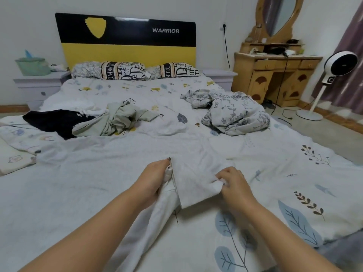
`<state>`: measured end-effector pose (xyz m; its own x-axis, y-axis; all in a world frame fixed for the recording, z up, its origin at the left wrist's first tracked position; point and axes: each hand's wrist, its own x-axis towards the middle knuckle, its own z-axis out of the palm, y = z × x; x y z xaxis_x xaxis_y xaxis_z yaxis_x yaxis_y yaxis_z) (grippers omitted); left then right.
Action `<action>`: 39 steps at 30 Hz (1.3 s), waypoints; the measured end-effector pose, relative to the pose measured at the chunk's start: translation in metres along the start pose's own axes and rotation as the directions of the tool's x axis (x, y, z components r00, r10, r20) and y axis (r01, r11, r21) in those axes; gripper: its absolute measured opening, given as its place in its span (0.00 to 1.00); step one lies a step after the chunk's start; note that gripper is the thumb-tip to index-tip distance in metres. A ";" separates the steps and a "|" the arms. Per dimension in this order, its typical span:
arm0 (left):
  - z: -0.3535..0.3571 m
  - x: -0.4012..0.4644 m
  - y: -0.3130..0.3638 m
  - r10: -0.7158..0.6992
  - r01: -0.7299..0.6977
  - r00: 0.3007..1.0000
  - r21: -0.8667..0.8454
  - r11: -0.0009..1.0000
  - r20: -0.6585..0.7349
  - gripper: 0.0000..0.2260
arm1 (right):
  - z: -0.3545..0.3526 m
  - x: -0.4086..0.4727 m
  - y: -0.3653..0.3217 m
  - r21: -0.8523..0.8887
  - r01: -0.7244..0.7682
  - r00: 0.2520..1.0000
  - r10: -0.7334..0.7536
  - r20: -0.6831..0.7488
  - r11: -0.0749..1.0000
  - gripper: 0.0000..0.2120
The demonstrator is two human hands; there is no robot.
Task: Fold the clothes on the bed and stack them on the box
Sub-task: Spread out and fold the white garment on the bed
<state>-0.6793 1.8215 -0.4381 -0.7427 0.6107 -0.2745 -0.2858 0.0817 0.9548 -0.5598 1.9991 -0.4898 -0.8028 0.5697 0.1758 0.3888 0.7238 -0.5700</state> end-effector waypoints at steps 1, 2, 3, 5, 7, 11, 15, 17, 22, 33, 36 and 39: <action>-0.006 0.004 0.000 -0.014 0.012 0.999 -0.043 0.999 -0.030 0.13 | -0.008 0.007 0.000 0.146 -0.040 0.999 0.035 0.035 0.989 0.07; -0.012 0.008 -0.001 -0.035 0.028 0.998 -0.101 0.995 -0.060 0.12 | -0.018 0.013 0.000 0.304 -0.093 0.995 0.074 0.071 0.948 0.08; -0.017 0.013 -0.002 -0.072 0.055 0.992 -0.172 0.984 -0.099 0.11 | -0.026 0.020 0.001 0.433 -0.143 0.989 0.110 0.099 0.890 0.11; -0.026 0.024 -0.011 -0.197 0.148 0.970 -0.292 0.945 -0.146 0.10 | -0.035 0.037 -0.001 0.523 -0.194 0.981 0.152 0.123 0.830 0.15; -0.034 0.040 -0.025 -0.320 0.244 0.921 -0.310 0.919 -0.223 0.10 | -0.030 0.055 -0.004 0.453 -0.236 0.971 0.232 0.064 0.860 0.17; -0.044 0.060 -0.043 -0.337 0.313 0.844 -0.126 0.941 -0.417 0.23 | -0.013 0.078 -0.008 0.126 -0.343 0.938 0.333 0.093 0.931 0.19; -0.049 0.062 -0.043 -0.148 0.260 0.927 0.305 0.916 -0.346 0.41 | -0.022 0.074 -0.003 0.076 -0.288 0.847 0.217 0.485 0.955 0.19; -0.052 0.061 -0.045 -0.051 0.201 0.960 0.552 0.809 -0.274 0.42 | -0.021 0.069 0.001 0.016 -0.203 0.828 0.163 0.537 0.979 0.12; -0.051 0.063 -0.040 0.133 -0.006 0.990 0.938 0.346 -0.043 0.44 | -0.002 0.076 0.003 0.030 -0.195 0.928 0.174 0.328 0.980 0.11; -0.024 0.106 -0.012 0.122 -0.067 0.915 0.154 0.986 -0.385 0.10 | -0.008 0.089 0.016 0.170 -0.315 0.946 0.323 -0.021 0.934 0.10; -0.026 0.103 -0.015 0.247 0.014 0.883 0.549 0.835 -0.398 0.12 | -0.001 0.083 0.018 -0.010 -0.359 0.928 0.356 -0.106 0.933 0.14; -0.023 0.073 -0.026 0.557 -0.182 0.816 0.848 0.499 -0.153 0.13 | 0.000 0.078 0.020 -0.152 -0.416 0.909 0.413 -0.048 0.897 0.23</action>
<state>-0.7398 1.8455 -0.4859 -0.8581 0.4237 0.2902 0.5055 0.5974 0.6226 -0.6146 2.0577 -0.4877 -0.5476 0.8359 -0.0373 0.7512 0.4715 -0.4618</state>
